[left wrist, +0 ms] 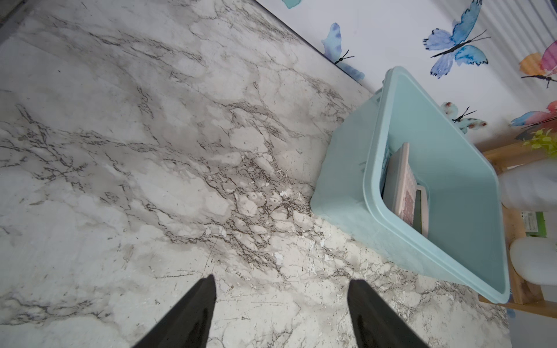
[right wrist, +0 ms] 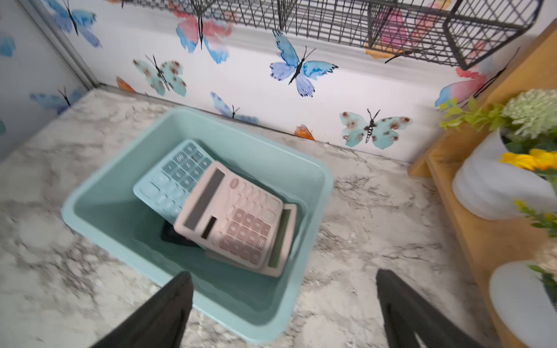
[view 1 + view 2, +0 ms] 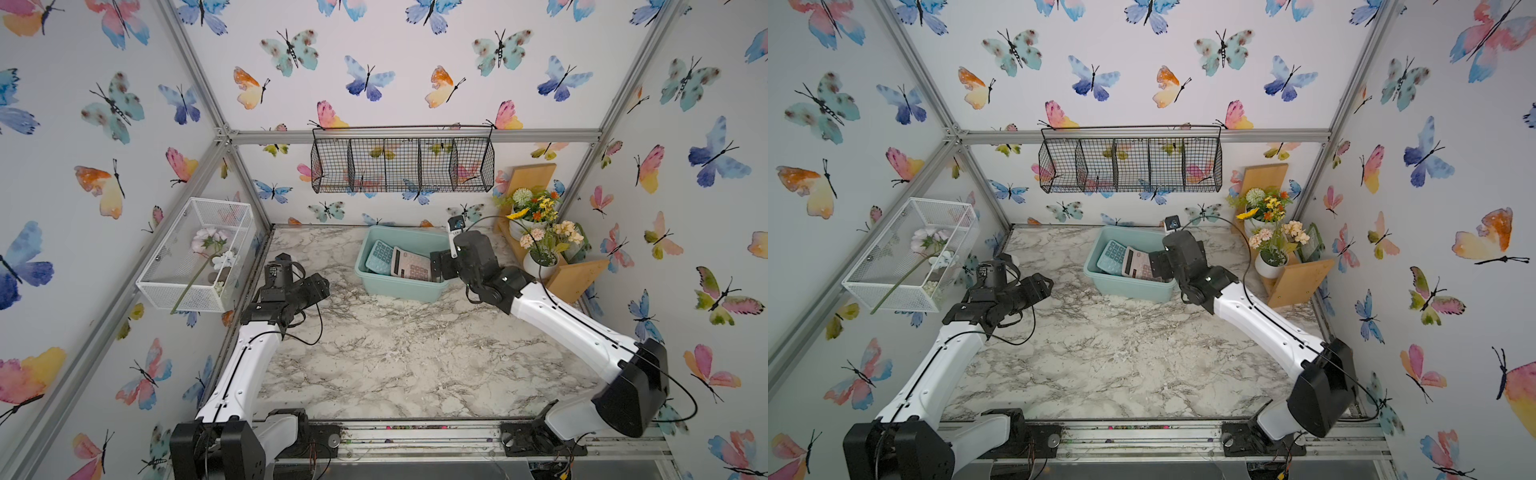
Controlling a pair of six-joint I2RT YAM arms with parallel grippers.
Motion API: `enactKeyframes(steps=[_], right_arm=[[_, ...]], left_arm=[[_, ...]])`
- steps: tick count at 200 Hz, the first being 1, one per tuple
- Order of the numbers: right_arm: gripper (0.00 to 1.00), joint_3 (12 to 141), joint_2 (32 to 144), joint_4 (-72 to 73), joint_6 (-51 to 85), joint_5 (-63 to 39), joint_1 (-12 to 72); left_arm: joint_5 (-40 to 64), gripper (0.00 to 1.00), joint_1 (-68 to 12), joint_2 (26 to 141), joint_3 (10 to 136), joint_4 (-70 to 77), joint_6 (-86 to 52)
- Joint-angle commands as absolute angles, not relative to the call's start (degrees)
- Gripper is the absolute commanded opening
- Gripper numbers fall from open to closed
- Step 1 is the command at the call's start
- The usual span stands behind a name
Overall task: Put the calculator in the storage box
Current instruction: Reset both arms
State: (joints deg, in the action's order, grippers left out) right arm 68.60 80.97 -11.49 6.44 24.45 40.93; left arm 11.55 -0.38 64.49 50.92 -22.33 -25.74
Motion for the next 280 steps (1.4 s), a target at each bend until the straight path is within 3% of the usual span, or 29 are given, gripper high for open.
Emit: enactKeyframes(steps=[1, 32, 77, 158, 214, 280], right_arm=[[1.00, 55.3, 73.2, 11.2, -7.0, 33.1, 40.6], [1.00, 41.8, 68.6, 21.0, -10.2, 35.7, 37.8], [1.00, 25.3, 70.4, 40.5, -8.7, 37.8, 32.2], [0.99, 12.1, 82.8, 68.2, -9.0, 29.6, 24.1], [1.00, 12.1, 88.0, 74.3, -12.4, 24.9, 21.6], [1.00, 17.8, 87.8, 61.6, -4.6, 17.4, 13.5]], left_arm=[[6.3, 0.77, -0.1, 62.6, 50.6, -20.1, -25.5], [0.3, 0.85, 0.0, 58.9, 47.3, -16.8, -27.0], [-10.0, 0.98, -0.2, 54.3, 40.1, -9.3, -30.2], [-20.8, 0.99, -2.4, 50.2, 16.8, 19.6, -30.3], [-27.1, 0.99, -2.3, 53.8, 13.3, 32.6, -22.4], [-29.6, 0.99, -2.4, 65.1, 8.6, 52.8, -12.4]])
